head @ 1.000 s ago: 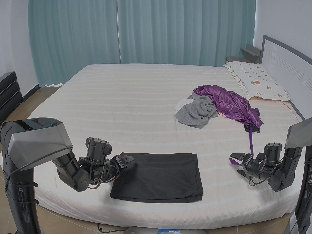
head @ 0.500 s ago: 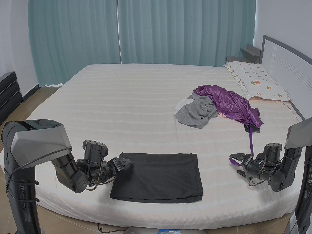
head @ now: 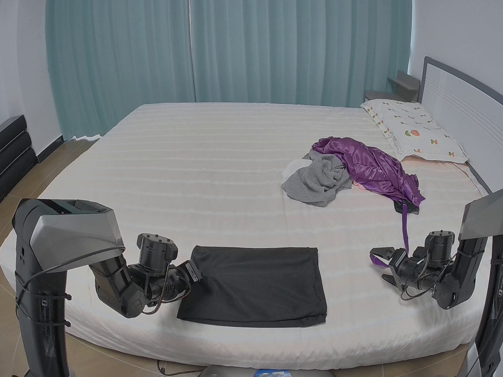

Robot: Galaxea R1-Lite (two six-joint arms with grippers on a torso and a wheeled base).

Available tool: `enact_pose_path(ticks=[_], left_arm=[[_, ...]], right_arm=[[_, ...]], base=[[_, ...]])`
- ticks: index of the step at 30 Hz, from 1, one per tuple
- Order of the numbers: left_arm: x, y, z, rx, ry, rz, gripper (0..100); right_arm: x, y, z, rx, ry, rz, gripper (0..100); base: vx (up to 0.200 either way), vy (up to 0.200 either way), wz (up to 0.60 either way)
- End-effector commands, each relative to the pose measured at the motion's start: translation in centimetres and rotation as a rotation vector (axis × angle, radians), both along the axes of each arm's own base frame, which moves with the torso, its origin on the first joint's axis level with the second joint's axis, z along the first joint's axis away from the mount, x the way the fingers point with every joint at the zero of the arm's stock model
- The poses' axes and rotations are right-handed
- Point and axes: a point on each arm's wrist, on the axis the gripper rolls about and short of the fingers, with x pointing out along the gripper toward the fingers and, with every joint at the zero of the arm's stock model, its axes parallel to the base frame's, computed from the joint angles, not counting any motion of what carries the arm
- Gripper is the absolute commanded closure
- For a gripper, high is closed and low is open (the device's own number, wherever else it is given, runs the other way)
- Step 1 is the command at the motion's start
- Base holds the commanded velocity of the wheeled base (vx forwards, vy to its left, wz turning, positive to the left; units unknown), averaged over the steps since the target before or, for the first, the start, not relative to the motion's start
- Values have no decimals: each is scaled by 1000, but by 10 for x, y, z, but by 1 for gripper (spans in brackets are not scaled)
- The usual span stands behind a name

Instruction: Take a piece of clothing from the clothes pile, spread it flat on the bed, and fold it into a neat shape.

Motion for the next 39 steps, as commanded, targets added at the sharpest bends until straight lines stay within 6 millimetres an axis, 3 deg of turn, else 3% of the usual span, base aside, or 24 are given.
enact_pose_path(ticks=[1,36,39], left_arm=[[0,0,-2,1,3,3,100],[-4,2,0,-30,16,33,100],[-3,3,1,-32,15,35,100]], right_arm=[[0,0,0,0,-1,0,0],[-1,1,-1,-3,3,5,0],[-1,1,-1,-2,3,6,0]], base=[[0,0,0],[0,0,0],[0,200,0]])
